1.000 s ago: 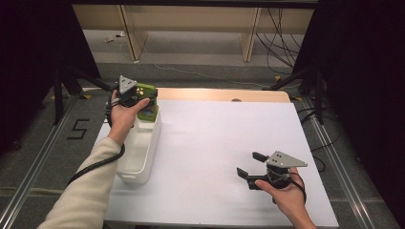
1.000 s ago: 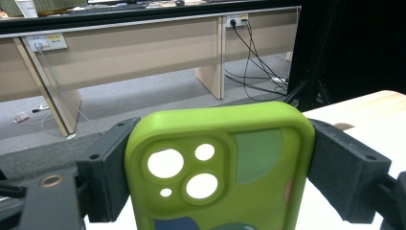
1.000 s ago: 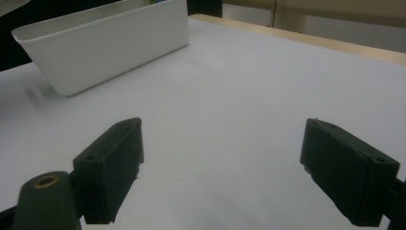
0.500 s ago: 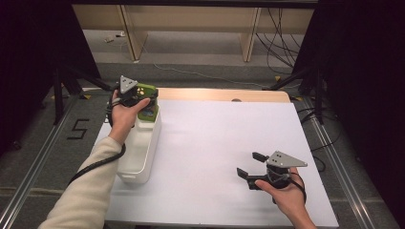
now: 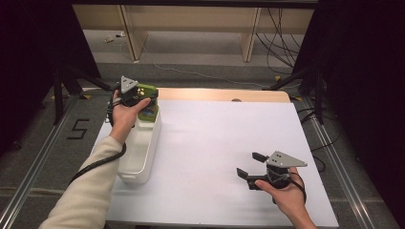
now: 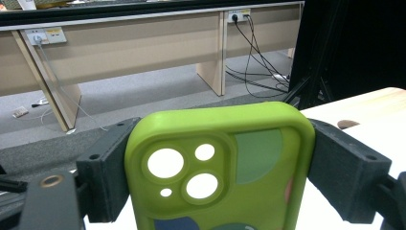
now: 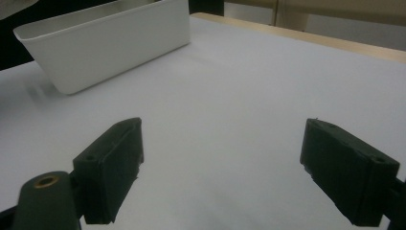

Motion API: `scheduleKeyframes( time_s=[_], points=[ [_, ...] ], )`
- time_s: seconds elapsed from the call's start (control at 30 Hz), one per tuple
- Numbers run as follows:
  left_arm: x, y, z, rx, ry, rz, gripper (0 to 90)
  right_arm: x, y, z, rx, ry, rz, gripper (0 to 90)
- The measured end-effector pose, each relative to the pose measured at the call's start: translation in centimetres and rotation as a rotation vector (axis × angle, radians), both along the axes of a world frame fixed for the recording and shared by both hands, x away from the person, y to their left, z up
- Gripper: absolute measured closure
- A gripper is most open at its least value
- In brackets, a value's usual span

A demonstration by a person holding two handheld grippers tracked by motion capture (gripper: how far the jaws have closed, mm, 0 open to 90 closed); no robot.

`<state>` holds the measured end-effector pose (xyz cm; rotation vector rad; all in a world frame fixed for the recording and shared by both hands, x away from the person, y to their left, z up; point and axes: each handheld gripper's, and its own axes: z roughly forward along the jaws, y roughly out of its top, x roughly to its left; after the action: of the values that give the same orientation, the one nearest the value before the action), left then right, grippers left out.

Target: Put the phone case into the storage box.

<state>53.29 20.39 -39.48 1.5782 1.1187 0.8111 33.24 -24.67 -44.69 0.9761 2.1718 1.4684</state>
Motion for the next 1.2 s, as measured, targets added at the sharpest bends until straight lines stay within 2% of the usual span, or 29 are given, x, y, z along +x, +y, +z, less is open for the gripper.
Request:
scheduleKeyframes(
  time_s=[0.37, 1.2],
  points=[
    [0.17, -0.07, -0.07, 0.002, 0.002, -0.009, 17.0, 0.02, 0.02, -0.06, -0.001, 0.002, 0.005, 16.0],
    [0.53, 0.32, -0.69, 0.009, 0.018, 0.006, 16.8, 0.02, 0.05, -0.07, 0.000, 0.002, 0.007, 16.0]
  ],
)
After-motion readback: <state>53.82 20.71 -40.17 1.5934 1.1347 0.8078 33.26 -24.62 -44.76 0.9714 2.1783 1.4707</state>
